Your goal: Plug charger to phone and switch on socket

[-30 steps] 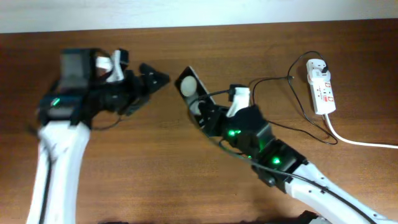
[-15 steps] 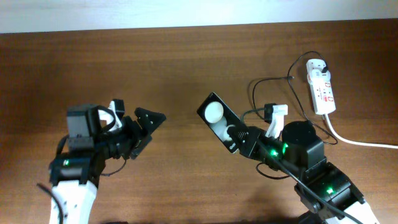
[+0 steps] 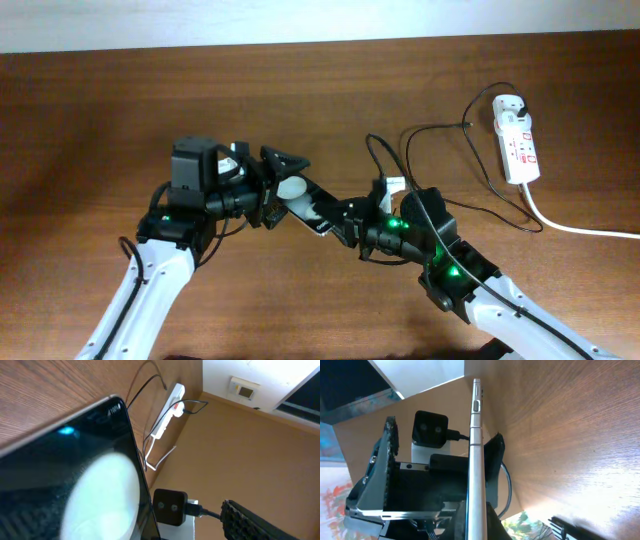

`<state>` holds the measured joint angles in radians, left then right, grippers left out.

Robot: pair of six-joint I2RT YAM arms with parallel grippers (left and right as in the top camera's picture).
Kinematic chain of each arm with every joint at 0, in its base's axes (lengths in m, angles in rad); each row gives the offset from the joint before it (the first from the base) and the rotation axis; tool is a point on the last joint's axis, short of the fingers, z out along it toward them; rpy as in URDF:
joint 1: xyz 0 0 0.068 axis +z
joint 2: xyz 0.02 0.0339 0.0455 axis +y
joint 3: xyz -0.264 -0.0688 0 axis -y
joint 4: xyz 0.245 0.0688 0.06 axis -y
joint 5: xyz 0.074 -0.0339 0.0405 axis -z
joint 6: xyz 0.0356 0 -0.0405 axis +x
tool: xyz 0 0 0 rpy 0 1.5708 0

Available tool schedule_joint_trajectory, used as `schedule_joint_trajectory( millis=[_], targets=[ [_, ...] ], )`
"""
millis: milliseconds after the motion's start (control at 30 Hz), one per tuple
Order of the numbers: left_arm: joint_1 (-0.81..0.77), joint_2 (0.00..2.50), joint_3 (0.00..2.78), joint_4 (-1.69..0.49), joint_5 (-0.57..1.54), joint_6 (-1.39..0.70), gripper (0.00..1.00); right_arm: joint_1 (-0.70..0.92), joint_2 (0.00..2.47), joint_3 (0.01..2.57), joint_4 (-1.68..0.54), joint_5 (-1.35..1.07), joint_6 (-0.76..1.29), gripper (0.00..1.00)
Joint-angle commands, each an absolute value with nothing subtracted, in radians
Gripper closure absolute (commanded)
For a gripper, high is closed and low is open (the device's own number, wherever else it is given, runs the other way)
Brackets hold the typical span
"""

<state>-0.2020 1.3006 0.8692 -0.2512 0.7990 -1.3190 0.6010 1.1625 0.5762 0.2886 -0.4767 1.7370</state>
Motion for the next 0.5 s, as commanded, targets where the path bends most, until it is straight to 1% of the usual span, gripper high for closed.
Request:
schedule_joint_trajectory(
  millis=[0,67,100,167,200,233,300,367,467],
  targets=[
    [-0.236,1.303,0.872,-0.243,0.743,-1.367,0.27,0.623,1.159,0.588,0.335,-0.439,1.771,0.96],
    [-0.238,1.303,0.872,-0.243,0.743,-1.400,0.40,0.623,1.163,0.588,0.334,-0.424,1.771,0.96],
    [-0.238,1.303,0.872,-0.243,0.743,-1.413,0.52,0.623,1.166,0.588,0.333,-0.407,1.792,0.96],
    [-0.238,1.303,0.872,-0.243,0.744,-1.425,0.73,0.623,1.185,0.588,0.334,-0.387,1.866,0.96],
    [-0.238,1.303,0.872,-0.243,0.744,-1.428,0.77,0.623,1.187,0.588,0.334,-0.379,1.869,0.96],
    [-0.238,1.303,0.872,-0.243,0.744,-1.428,0.80,0.623,1.187,0.588,0.337,-0.379,1.900,0.96],
    [-0.238,1.303,0.872,-0.244,0.745,-1.445,0.82,0.623,1.187,0.588,0.337,-0.357,1.924,0.96],
    [-0.238,1.303,0.872,-0.243,0.759,-1.500,0.79,0.623,1.187,0.588,0.338,-0.343,1.928,0.96],
    [-0.253,1.303,0.872,-0.243,0.762,-1.505,0.74,0.623,1.188,0.588,0.338,-0.339,1.928,0.96]
  ],
)
